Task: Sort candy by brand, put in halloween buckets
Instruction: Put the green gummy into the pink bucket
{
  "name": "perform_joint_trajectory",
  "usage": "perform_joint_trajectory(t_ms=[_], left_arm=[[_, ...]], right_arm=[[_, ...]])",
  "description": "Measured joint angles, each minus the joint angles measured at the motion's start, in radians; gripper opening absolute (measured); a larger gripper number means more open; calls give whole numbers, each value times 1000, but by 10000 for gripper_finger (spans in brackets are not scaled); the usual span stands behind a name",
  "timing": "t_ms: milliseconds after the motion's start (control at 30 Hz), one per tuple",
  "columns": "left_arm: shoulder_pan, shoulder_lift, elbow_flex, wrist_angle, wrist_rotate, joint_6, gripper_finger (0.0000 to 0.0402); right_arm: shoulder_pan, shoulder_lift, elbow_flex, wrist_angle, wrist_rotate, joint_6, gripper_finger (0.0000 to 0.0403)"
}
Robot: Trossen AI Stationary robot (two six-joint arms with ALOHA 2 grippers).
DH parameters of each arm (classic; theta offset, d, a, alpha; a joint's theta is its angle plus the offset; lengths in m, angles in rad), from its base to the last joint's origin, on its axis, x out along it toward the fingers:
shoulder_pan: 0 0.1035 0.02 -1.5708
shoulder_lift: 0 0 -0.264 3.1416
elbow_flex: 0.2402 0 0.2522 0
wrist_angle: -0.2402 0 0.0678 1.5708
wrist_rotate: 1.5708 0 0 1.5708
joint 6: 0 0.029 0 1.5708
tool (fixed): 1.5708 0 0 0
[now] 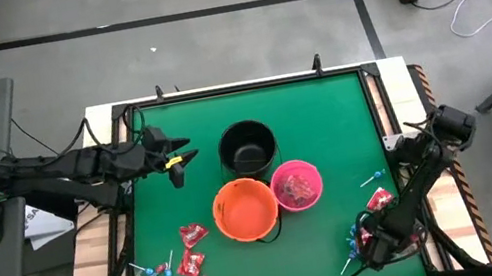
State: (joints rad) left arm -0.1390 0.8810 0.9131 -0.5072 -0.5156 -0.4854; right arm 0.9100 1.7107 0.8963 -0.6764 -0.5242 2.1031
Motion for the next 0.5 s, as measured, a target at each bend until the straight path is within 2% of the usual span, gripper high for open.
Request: perform_joint_trajectory(t_ms=[167, 333, 500], left_arm=[[0, 0, 0, 0, 0, 12, 195], [0, 0, 0, -2, 0, 18, 195], [2, 0, 0, -3, -13, 18, 195]], right_arm=[[0, -40, 0, -6, 0, -61, 16], [0, -136, 78, -167, 28, -133, 8], [-15, -260, 214, -348, 184, -241, 4]])
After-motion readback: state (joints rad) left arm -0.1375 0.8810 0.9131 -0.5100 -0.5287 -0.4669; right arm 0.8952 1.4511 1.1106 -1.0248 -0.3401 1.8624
